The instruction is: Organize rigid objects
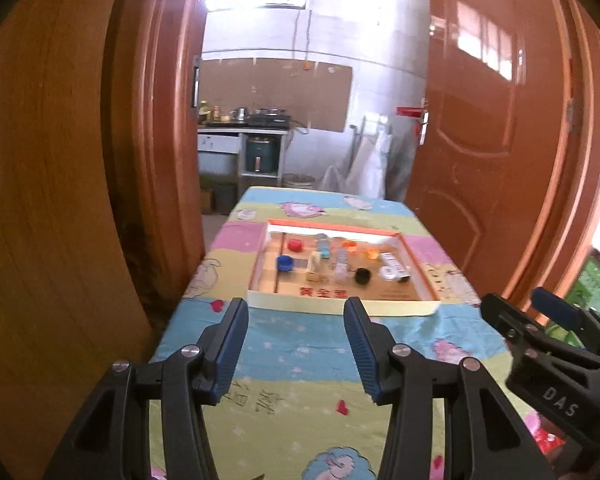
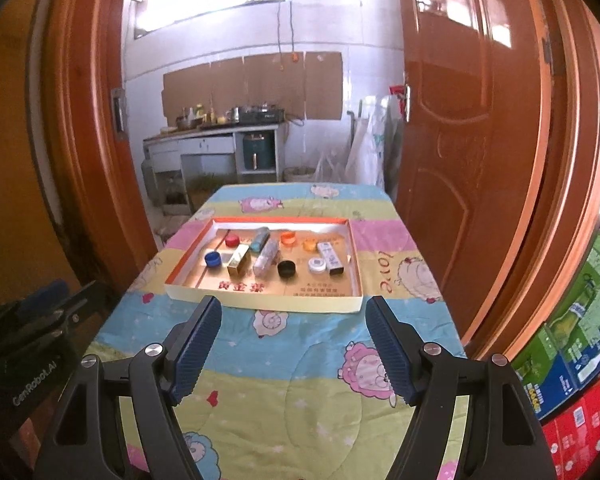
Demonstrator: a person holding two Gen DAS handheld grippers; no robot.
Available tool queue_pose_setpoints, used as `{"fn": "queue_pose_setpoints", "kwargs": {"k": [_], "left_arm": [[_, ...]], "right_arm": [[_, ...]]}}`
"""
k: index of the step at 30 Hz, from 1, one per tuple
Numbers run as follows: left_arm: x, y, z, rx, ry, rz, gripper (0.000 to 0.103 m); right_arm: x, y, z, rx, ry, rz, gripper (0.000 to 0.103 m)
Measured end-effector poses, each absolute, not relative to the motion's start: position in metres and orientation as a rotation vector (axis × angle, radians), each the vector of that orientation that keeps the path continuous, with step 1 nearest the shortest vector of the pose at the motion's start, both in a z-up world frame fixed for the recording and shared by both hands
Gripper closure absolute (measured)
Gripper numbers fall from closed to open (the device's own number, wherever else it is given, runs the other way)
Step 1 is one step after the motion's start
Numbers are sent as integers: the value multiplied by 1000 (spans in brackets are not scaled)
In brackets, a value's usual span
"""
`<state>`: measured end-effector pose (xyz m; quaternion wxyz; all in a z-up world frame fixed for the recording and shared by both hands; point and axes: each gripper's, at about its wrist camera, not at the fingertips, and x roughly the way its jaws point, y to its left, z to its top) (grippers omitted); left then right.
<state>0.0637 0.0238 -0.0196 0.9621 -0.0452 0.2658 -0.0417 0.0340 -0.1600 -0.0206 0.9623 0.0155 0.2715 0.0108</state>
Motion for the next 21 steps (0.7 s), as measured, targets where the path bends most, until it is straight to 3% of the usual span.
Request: {"fn": "queue_pose_setpoints", "kwargs": {"k": [8,21], "left_arm": [[36,17,-4,-39,448,-44,53],[23,12,1,-25,448,-74,53]], "right_arm": [[5,-153,-2,0,479,12,27],[-6,-150,2,4,460,-9,27]]}}
